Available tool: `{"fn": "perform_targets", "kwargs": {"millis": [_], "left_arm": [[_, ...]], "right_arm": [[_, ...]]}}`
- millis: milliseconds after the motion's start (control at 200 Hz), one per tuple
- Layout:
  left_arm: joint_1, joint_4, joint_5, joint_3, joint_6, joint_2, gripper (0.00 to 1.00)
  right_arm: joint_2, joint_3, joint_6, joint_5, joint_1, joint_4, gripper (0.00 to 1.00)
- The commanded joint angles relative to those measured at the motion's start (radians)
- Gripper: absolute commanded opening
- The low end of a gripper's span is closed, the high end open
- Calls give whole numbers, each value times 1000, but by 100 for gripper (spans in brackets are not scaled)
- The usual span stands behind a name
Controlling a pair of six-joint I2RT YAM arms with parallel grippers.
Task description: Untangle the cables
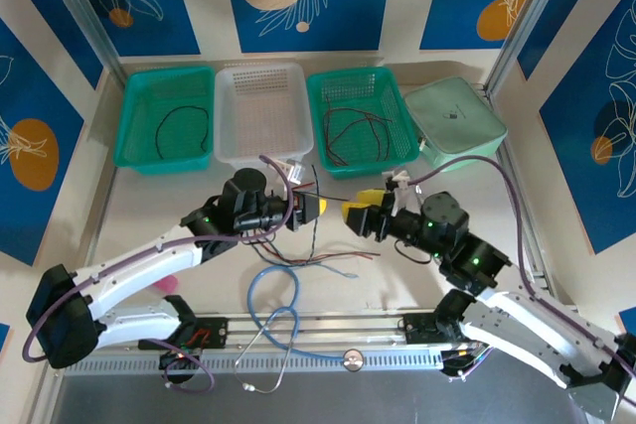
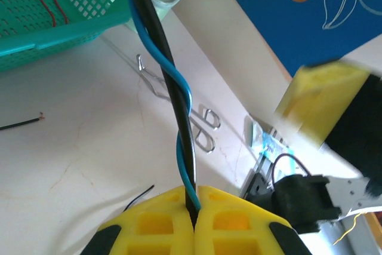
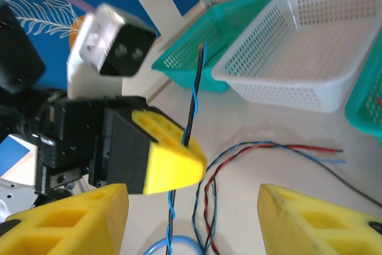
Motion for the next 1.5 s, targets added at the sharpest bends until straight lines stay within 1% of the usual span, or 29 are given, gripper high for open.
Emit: {"fn": "perform_targets", "kwargs": {"millis": [0, 50, 70, 90, 110, 130, 155, 265, 405, 475, 560, 705, 775, 845, 925, 1101, 1221, 1381, 1491], "left_arm": [[-10, -56, 49, 35, 84, -13, 0], [-11, -47, 65, 34, 94, -9, 0], [-10, -41, 69, 33, 96, -7, 0], [-10, -33, 76, 30, 96, -7, 0], [-11, -23, 82, 27, 95, -5, 0], [-10, -13, 89, 24, 97, -3, 0], [-11, -1, 100, 21, 98, -1, 0], [-10, 40, 120, 9, 88, -1, 0], [-12, 45, 135, 17, 89, -1, 0], [-13, 38, 139, 22, 91, -1, 0], [-15, 38, 137, 22, 89, -3, 0], [-19, 44, 132, 20, 79, 0, 0], [-24, 46, 131, 23, 78, 5, 0], [-25, 45, 133, 27, 77, 9, 0], [-28, 43, 128, 31, 76, 12, 0], [-39, 44, 128, 38, 71, 29, 0], [-46, 49, 126, 43, 69, 35, 0], [-48, 47, 123, 49, 70, 40, 0], [-50, 47, 121, 52, 71, 43, 0]], "right_arm": [[-1, 48, -91, -188, -68, -57, 55], [19, 63, -107, -242, -98, -48, 50], [30, 72, -114, -259, -106, -45, 46], [41, 78, -121, -274, -113, -43, 38], [54, 86, -132, -293, -119, -41, 33], [66, 95, -146, -312, -123, -40, 30], [81, 105, -164, -336, -129, -37, 28], [159, 146, -215, -415, -149, -31, 30], [266, 213, -212, -496, -166, -32, 31], [308, 238, -212, -518, -168, -22, 30], [342, 253, -215, -528, -177, -5, 30], [389, 277, -199, -584, -206, 9, 29], [407, 287, -194, -602, -212, 6, 27], [422, 292, -183, -611, -222, 2, 23], [434, 293, -171, -635, -234, -2, 22], [444, 288, -163, -654, -237, -2, 23], [444, 284, -168, -637, -237, -17, 23], [433, 269, -168, -610, -243, -20, 32], [427, 259, -167, -601, -249, -23, 32]]}}
